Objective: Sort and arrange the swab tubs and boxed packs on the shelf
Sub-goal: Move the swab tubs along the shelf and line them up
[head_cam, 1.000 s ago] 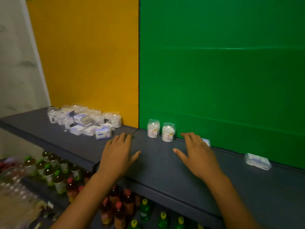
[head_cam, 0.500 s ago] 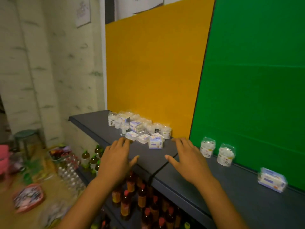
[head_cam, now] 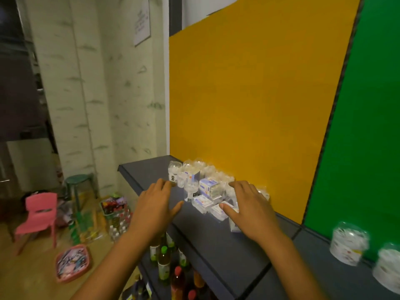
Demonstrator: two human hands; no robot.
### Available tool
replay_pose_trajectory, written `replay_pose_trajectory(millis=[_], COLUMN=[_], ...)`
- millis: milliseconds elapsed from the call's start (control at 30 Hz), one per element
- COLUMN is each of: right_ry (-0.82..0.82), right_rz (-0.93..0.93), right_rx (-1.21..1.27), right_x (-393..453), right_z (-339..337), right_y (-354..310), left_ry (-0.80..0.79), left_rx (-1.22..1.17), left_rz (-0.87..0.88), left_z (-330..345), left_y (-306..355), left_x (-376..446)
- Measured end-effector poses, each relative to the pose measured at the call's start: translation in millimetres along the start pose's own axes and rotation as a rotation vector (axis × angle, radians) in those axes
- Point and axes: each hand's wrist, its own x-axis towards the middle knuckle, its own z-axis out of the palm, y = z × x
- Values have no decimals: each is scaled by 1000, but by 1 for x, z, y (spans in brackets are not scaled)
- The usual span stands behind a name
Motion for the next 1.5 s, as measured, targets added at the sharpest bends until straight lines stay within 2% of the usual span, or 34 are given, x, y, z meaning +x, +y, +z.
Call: replay_pose_trajectory(millis=[333,833,1033,1167,1367,1500], right_ry=[-64,-87,-52,-18,-19,-46], right_rz=[44,269,295,321,364,369], right_rx=[28,-28,-54,-99,-124,-144], right_x=[59,97,97,98,98,102], right_z=[53,93,98,94,90,89], right_y=[24,30,28,33,39,41], left_ry=[-94,-264,-212,-182,-55,-41], left_rx=[-93,-382,-464,-504,-716,-890], left_rz=[-30,-8,-17,39,139,188], left_z=[67,165,179,172,145,137], left_y=[-15,-52,-52,-55,-53,-47], left_x=[55,122,130,139,161,175])
